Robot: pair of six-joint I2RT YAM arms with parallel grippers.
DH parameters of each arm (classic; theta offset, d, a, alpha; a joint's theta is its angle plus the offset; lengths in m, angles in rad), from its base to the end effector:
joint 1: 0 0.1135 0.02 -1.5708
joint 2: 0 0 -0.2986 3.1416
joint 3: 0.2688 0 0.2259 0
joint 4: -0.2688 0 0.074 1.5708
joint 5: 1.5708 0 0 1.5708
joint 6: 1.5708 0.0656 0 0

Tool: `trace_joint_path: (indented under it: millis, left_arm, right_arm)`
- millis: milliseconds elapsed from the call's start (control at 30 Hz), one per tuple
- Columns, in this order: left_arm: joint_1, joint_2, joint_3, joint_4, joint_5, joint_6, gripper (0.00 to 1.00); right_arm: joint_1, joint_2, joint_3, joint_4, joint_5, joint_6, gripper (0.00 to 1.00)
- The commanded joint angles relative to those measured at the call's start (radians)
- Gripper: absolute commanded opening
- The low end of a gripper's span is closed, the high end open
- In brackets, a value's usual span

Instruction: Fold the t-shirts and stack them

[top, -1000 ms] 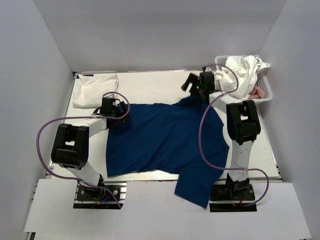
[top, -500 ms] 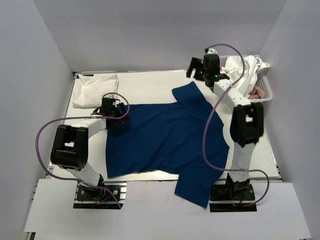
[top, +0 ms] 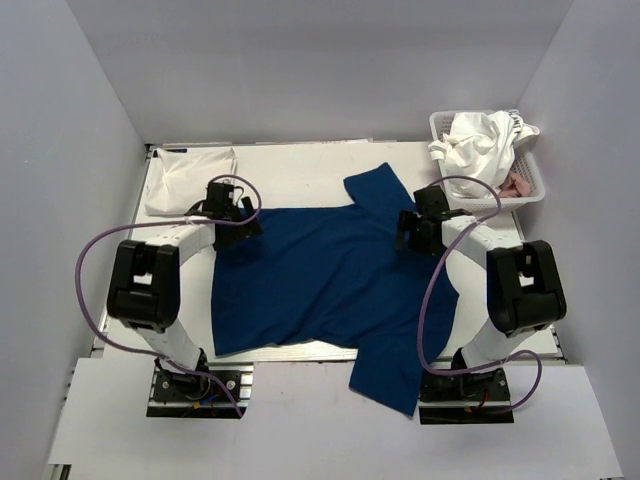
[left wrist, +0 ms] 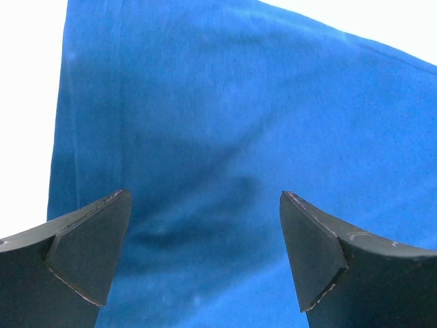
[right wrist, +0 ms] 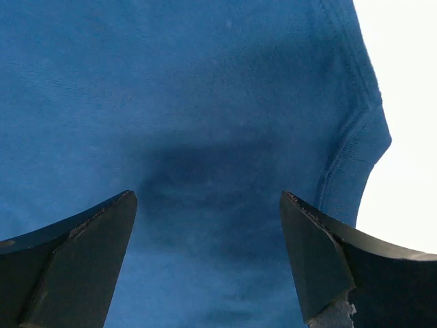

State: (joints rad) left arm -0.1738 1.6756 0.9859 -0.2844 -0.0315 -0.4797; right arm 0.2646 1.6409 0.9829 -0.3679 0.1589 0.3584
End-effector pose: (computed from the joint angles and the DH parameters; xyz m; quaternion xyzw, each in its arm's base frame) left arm 0.3311 -0.0560 0.2027 -0.1502 0.9438 -0.0801 0.2832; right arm 0.3134 0.0742 0.2070 0.0664 0.9580 0.0094 0.2788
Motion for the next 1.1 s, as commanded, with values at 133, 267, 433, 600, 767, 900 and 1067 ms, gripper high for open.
trace_joint_path:
  millis: [133,267,433,600,767,900,1067]
  left_arm:
    - [-0.027,0.202,0.183,-0.081,-0.05,-0.003,1.0]
    - [-0.027,0.364,0.38,-0.148,-0.062,0.007,1.0]
    - [-0.004,0.567,0.698,-0.226,0.01,-0.013,1.0]
    - [-0.004,0.671,0.907,-0.288,0.01,-0.013,1.0]
    - [-0.024,0.56,0.916,-0.262,0.019,0.03,1.0]
    - [-0.035,0.365,0.786,-0.262,0.061,0.05,1.0]
    - [-0.044,-0.021,0.44,-0.228,0.05,-0.026,1.0]
  right_arm:
    - [-0.021,0.159,0.121,0.0,-0.002,-0.021,0.9]
    - [-0.048,0.305,0.331,-0.019,-0.028,-0.044,0.9]
    - [-0.1,0.596,0.617,-0.051,-0.033,-0.111,0.9]
    - [-0.1,0.648,0.882,-0.1,-0.099,-0.16,0.9]
    - [-0.055,0.406,0.723,0.021,-0.18,-0.246,0.9]
    - [-0.022,0.137,0.515,0.109,-0.211,-0.286,0.9]
    - [-0.001,-0.164,0.311,0.218,-0.187,-0.222,0.9]
